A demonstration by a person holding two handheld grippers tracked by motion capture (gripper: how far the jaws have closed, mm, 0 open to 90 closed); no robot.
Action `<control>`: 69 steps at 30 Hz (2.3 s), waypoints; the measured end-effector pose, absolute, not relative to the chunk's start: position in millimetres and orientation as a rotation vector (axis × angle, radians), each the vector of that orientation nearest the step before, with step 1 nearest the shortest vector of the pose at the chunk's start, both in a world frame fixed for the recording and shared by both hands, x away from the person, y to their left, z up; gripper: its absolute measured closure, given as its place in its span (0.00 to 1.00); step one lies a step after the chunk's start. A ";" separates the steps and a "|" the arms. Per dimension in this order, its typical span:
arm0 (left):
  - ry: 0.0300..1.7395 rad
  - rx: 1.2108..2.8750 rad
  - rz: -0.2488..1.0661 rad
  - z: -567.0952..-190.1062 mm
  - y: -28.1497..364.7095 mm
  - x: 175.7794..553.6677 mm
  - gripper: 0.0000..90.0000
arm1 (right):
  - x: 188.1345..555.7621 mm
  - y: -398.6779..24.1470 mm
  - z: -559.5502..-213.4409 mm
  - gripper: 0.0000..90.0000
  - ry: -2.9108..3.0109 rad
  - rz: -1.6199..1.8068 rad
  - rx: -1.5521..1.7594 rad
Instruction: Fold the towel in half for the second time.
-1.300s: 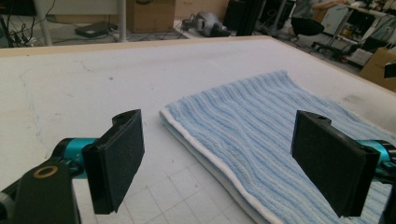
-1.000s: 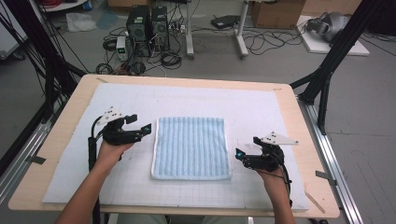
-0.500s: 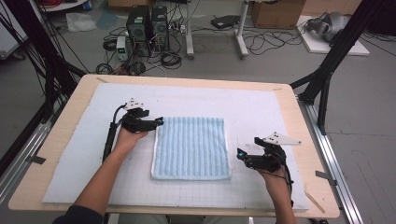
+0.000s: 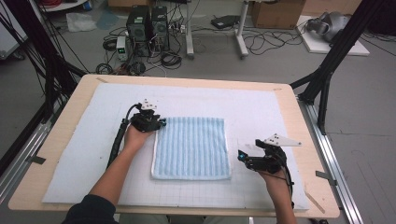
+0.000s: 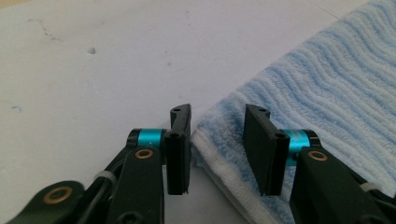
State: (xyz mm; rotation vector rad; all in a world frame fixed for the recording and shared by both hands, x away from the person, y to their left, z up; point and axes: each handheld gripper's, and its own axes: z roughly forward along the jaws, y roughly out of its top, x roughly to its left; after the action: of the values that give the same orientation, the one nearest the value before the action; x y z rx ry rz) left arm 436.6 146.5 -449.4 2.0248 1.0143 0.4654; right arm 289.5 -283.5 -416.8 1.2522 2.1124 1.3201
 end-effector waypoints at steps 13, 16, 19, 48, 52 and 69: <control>0.967 1.989 0.457 -441.7 148.5 433.4 0.95 | 301.5 -266.5 -415.7 0.12 2.169 1.316 1.235; 0.952 1.948 0.453 -436.1 151.0 431.9 0.96 | 312.8 -258.8 -412.8 0.12 2.174 1.315 1.238; 0.943 1.931 0.453 -432.6 152.3 430.4 0.96 | 328.2 -250.9 -407.4 0.12 2.190 1.293 1.234; 0.927 1.872 0.417 -425.1 156.2 423.1 0.95 | 440.8 -212.7 -413.0 0.27 2.240 1.074 1.352; 0.931 1.871 0.412 -424.4 158.4 423.0 0.95 | 446.9 -210.1 -418.7 0.34 2.262 1.069 1.353; 0.967 1.877 0.390 -430.3 160.7 426.5 0.96 | 448.0 -193.0 -433.6 0.89 2.396 0.908 1.273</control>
State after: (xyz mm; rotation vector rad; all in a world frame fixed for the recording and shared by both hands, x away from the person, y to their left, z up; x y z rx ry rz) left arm 426.5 160.7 -430.3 1.8771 0.9667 0.3902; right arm 448.0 -193.0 -433.6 1.2729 2.3958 0.9078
